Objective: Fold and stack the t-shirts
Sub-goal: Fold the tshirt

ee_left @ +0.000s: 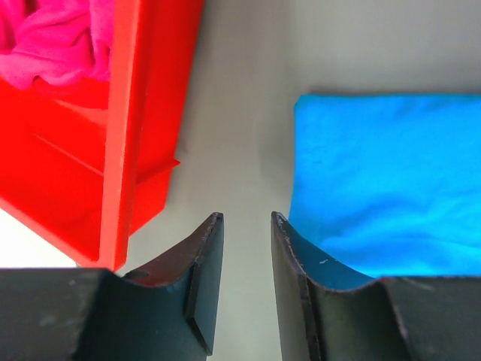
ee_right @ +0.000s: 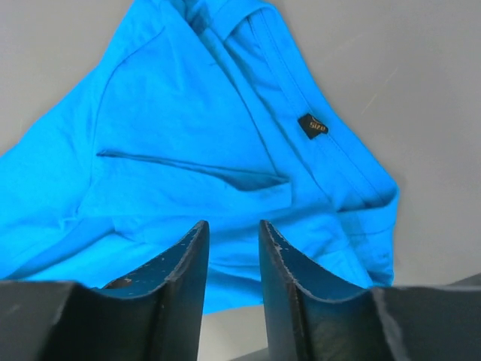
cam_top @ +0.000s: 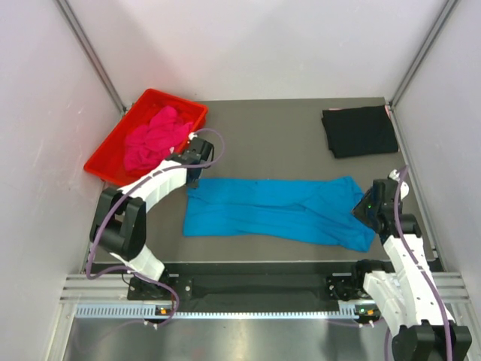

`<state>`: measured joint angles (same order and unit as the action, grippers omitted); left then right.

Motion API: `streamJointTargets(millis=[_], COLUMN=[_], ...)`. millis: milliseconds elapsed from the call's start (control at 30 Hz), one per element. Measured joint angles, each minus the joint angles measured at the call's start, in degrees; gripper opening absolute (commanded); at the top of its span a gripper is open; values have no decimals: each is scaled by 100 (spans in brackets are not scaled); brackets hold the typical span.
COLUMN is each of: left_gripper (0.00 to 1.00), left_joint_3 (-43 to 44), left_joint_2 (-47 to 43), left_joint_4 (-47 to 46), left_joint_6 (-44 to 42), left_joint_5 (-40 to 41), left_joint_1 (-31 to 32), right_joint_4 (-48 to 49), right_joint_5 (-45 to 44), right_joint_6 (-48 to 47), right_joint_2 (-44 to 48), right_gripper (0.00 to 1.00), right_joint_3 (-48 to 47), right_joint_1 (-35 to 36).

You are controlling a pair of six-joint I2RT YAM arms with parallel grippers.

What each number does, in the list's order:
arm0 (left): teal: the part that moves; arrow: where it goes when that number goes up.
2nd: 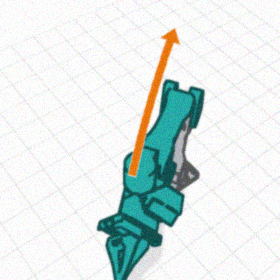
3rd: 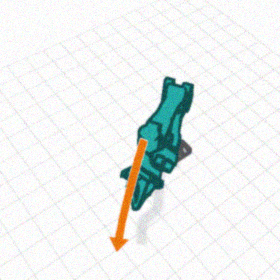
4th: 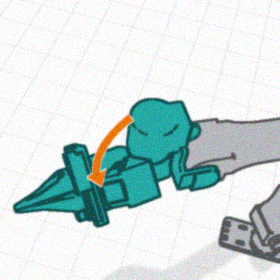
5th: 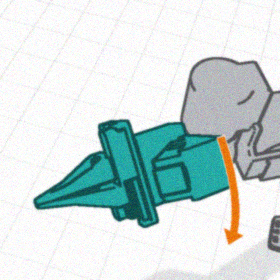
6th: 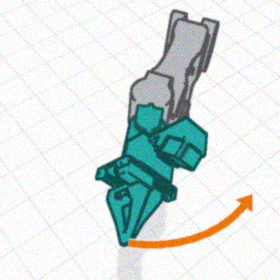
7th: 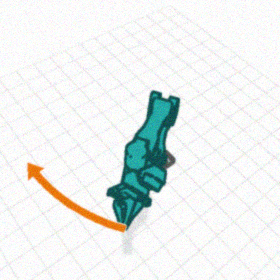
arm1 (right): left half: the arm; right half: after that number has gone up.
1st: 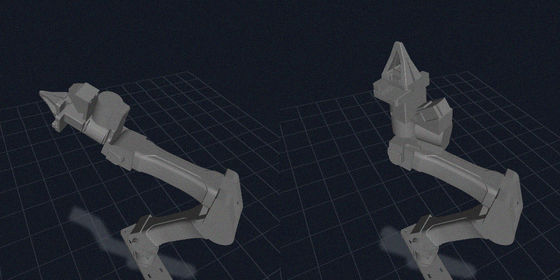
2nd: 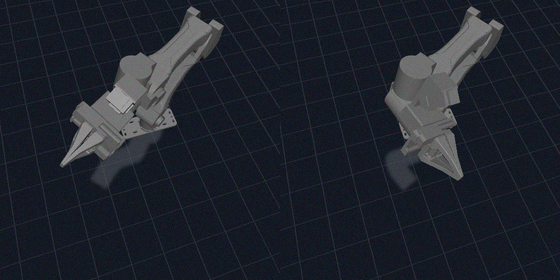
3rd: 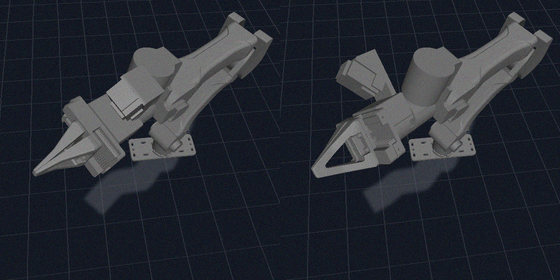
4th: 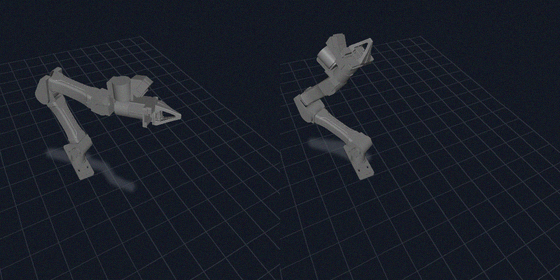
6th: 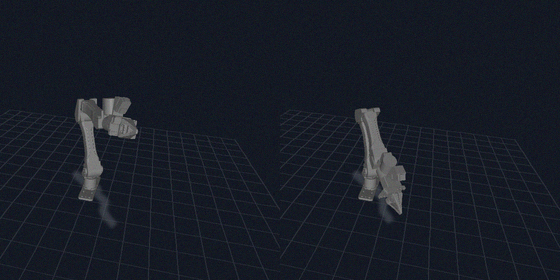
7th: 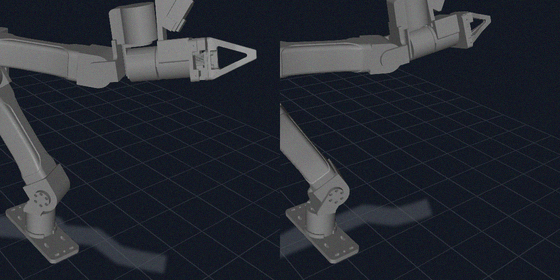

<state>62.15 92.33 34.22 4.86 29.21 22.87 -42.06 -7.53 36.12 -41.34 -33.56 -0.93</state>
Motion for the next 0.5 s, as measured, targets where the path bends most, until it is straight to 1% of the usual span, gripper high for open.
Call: streamJointTargets(millis=[67,200,333,433,500], left_gripper=[37,36,33,28,23], left_joint_3=[153,455,719,632,472], left_joint_2=[15,61,479,776,920], left_joint_4=[79,61,68,83,103], left_joint_6=[149,317,555,693,785], left_joint_5=[-4,-627,-1123,-1239,-1244], left_joint_1=[-2,-2,0,0,0], right_joint_4=[-63,271,782,1176,1384], right_joint_5=[48,566,1342,1683,1816], right_joint_6=[0,-149,-494,-756,-883], right_joint_2=[55,-140,-1062,-1910,-2391], right_gripper=[37,37,35,34,31], right_joint_3=[-68,-275,-636,-863,-966], right_joint_1=[0,0,7,146,297])
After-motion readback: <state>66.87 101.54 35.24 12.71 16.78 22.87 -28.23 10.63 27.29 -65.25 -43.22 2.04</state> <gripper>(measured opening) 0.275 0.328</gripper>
